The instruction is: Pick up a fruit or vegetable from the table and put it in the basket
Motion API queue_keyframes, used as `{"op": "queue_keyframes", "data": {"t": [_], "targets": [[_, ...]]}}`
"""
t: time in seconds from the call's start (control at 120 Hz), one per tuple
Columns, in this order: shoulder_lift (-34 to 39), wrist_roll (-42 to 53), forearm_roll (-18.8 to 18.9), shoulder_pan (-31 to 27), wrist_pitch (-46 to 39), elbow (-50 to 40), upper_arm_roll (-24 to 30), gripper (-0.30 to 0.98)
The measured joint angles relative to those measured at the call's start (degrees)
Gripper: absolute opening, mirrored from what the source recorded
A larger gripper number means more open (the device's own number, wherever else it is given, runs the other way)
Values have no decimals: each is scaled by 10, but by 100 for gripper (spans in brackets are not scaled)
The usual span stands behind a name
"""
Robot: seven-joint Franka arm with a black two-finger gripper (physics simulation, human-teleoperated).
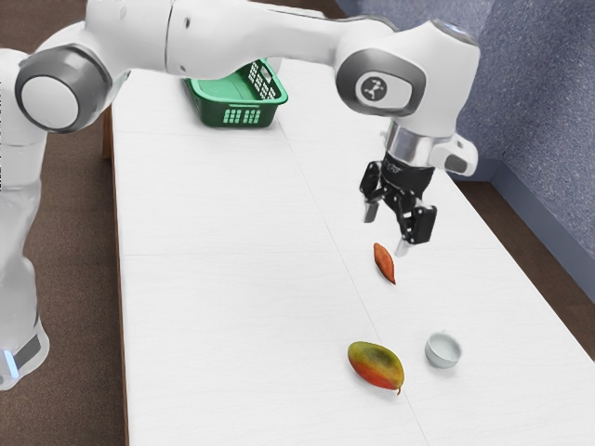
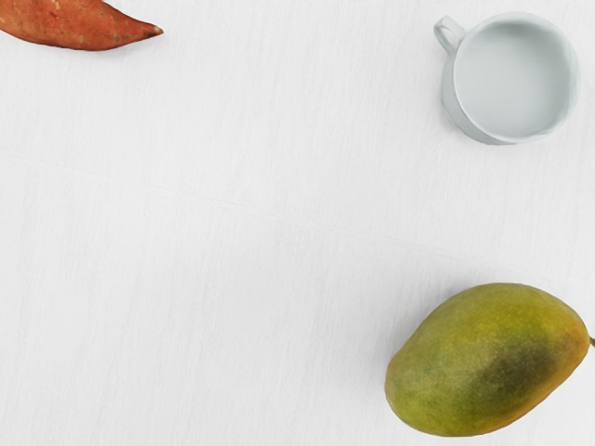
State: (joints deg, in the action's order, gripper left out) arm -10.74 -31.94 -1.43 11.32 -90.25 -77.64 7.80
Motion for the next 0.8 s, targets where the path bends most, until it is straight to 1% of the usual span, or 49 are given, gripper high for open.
{"op": "queue_keyframes", "data": {"t": [0.142,0.275,0.417,0.508,0.575,0.642,0.708,0.8], "targets": [[-10,50,0,8,-31,-17,9,69],[-2,87,2,12,-46,-42,13,69],[-7,183,3,5,-65,-49,9,69],[-14,241,1,21,-95,-63,12,69],[-20,278,-1,34,-115,-69,13,69],[-14,311,-6,45,-137,-95,13,69],[-13,340,-17,48,-157,-117,14,69],[-17,375,-26,49,-180,-124,15,69]]}}
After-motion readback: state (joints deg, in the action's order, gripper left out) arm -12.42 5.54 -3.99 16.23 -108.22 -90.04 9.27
